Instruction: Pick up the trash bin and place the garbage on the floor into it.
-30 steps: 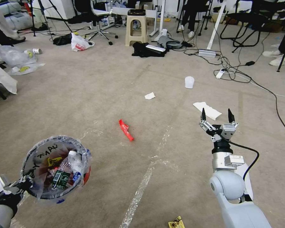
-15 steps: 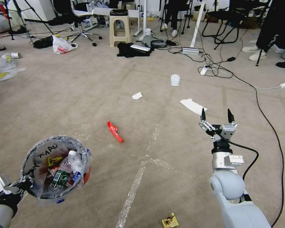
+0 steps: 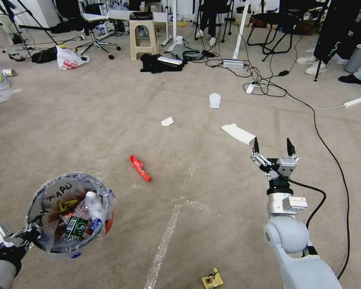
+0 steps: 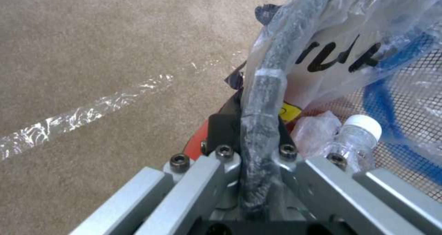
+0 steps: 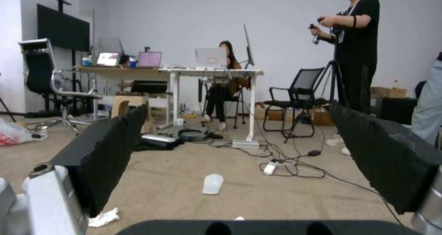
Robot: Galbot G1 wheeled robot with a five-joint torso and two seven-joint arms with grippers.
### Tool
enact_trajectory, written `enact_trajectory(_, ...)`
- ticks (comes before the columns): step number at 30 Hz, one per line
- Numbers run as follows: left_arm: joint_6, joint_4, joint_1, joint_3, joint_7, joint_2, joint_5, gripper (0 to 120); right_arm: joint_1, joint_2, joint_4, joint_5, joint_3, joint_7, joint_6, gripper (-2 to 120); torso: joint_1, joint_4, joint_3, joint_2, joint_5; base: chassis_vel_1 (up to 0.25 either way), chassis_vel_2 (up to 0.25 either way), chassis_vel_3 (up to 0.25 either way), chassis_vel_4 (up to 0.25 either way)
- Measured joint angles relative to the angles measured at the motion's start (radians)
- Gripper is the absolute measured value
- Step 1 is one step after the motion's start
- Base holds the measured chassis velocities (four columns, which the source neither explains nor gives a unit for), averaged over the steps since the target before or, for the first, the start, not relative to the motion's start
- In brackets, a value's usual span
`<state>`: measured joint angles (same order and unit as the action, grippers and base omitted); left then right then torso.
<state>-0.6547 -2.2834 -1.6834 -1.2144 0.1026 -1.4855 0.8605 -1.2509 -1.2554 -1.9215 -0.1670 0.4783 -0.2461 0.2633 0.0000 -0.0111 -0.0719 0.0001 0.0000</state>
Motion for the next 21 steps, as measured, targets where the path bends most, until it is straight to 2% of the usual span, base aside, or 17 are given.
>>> enact_trajectory(14,0.001,0.001,0.004,-0.001,0.001,-0.002,-0.001,0,0.008,0.014,0.006,-0.009,0.007,0.000,0.001,100,0.000,0.0000,0.000,0.000,0.0000,0.000,0.000,0.000,0.000)
enact_trajectory(18,0.001,0.001,-0.001,-0.001,0.003,-0.003,-0.002,0,0.011,0.039,0.006,-0.027,0.013,-0.001,0.001,100,0.000,0.0000,0.000,0.000,0.0001,0.000,0.000,0.000,0.000)
enact_trajectory(20,0.001,0.003,-0.007,-0.001,0.002,-0.003,-0.007,0,0.011,0.088,-0.001,-0.071,0.011,-0.004,-0.024,100,0.000,0.0000,0.000,0.000,0.0001,0.000,0.000,0.000,0.000)
enact_trajectory(21,0.001,0.003,-0.007,-0.001,0.002,-0.003,-0.007,0,0.011,0.088,-0.001,-0.071,0.011,-0.004,-0.024,100,0.000,0.0000,0.000,0.000,0.0001,0.000,0.000,0.000,0.000)
